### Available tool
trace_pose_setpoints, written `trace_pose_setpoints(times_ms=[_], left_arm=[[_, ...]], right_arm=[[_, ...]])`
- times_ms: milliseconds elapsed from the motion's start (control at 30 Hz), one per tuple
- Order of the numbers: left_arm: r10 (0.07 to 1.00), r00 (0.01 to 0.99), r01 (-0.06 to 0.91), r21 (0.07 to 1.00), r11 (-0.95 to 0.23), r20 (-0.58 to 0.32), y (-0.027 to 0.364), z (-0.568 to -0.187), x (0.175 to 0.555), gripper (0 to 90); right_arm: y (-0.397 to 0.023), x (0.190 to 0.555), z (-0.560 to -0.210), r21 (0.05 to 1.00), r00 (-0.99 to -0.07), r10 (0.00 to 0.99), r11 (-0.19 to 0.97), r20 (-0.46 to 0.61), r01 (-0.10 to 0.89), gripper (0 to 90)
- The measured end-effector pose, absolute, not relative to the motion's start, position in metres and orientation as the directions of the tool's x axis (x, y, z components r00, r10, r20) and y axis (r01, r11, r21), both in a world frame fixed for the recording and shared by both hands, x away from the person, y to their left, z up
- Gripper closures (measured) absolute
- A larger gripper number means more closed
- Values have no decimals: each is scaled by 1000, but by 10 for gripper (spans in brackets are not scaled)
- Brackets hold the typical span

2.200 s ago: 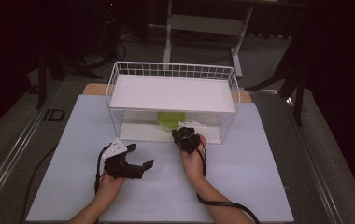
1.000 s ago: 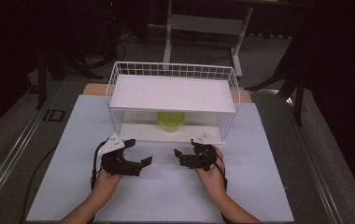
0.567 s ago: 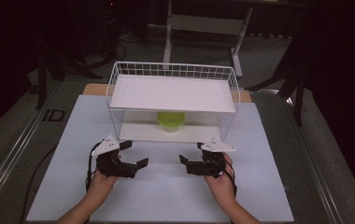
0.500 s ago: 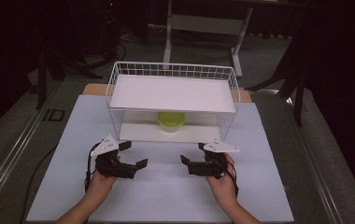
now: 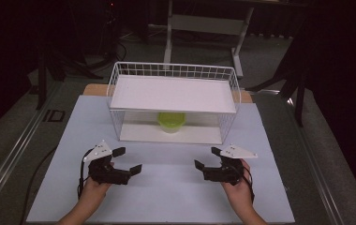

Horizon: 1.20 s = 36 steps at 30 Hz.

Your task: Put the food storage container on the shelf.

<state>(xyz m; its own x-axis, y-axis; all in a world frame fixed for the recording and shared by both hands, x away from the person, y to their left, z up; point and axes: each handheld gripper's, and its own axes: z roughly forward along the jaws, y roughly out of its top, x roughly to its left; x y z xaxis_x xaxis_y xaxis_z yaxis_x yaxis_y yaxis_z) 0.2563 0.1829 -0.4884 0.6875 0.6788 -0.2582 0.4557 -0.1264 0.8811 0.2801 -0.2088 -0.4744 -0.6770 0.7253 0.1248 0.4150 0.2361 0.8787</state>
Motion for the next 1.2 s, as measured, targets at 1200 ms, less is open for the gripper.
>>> trace_pose_setpoints(times_ms=[1200], left_arm=[[675,702,446,879,-168,-227,195,-502,227,19]], right_arm=[[-250,250,-497,843,-677,724,280,129,459,143]])
